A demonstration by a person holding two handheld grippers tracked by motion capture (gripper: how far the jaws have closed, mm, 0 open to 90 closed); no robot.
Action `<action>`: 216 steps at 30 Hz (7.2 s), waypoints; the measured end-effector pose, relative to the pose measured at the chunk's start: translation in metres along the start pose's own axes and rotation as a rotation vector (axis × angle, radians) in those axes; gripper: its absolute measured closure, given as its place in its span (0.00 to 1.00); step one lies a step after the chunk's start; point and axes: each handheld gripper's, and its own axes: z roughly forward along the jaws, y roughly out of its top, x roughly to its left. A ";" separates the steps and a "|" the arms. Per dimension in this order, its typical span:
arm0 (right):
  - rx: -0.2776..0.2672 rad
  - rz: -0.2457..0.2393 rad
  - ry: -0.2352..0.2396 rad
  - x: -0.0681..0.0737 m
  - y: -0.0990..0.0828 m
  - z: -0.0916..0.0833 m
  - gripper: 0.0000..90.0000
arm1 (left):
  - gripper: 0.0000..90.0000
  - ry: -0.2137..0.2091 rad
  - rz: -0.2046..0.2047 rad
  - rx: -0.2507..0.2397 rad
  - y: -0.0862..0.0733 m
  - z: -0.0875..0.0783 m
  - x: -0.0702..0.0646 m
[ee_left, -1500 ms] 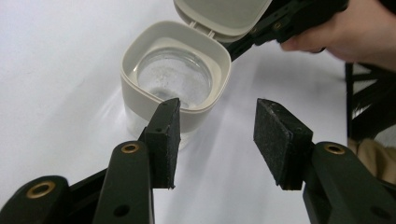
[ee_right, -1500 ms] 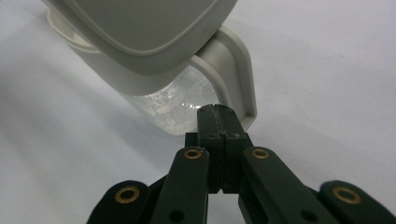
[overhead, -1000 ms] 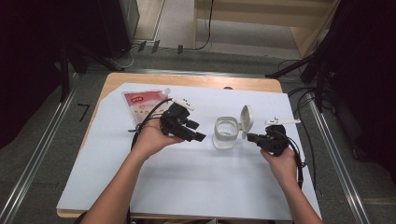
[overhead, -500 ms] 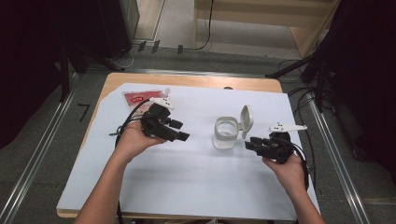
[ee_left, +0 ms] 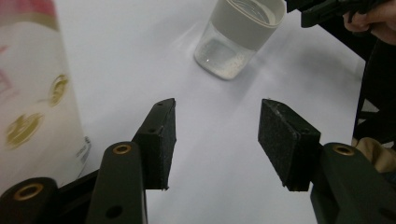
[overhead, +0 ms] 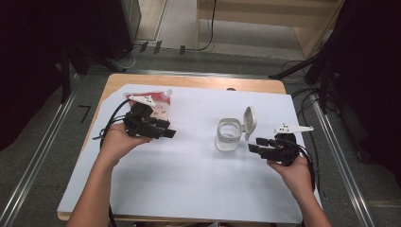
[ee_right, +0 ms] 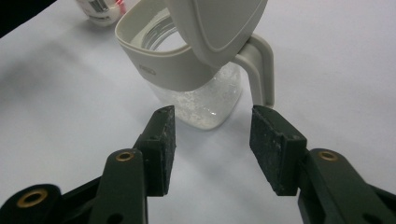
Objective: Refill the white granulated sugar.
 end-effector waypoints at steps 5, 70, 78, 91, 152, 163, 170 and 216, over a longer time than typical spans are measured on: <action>0.001 -0.008 -0.004 -0.001 0.002 0.000 0.57 | 0.52 0.038 -0.029 -0.008 -0.008 -0.017 0.008; 0.042 -0.003 -0.036 0.000 -0.010 0.004 0.57 | 0.90 0.138 -0.096 -0.093 -0.003 -0.038 0.073; 0.037 -0.012 -0.024 0.003 -0.010 0.004 0.57 | 1.00 0.134 -0.109 -0.088 0.000 -0.035 0.069; 0.031 -0.039 0.002 0.013 -0.008 0.004 0.59 | 1.00 0.061 -0.102 -0.087 0.015 -0.042 0.051; 0.121 -0.263 0.226 0.149 0.025 0.113 0.61 | 1.00 -0.065 -0.050 -0.064 0.044 -0.041 -0.020; 0.113 -0.236 0.201 0.146 0.020 0.138 0.61 | 1.00 -0.075 -0.035 -0.047 0.048 -0.035 -0.031; 0.091 -0.252 0.178 0.144 0.014 0.150 0.61 | 1.00 -0.081 -0.041 -0.039 0.050 -0.030 -0.036; -0.113 -0.362 0.244 0.162 -0.006 0.143 0.62 | 0.97 -0.127 -0.079 -0.020 0.056 0.000 -0.048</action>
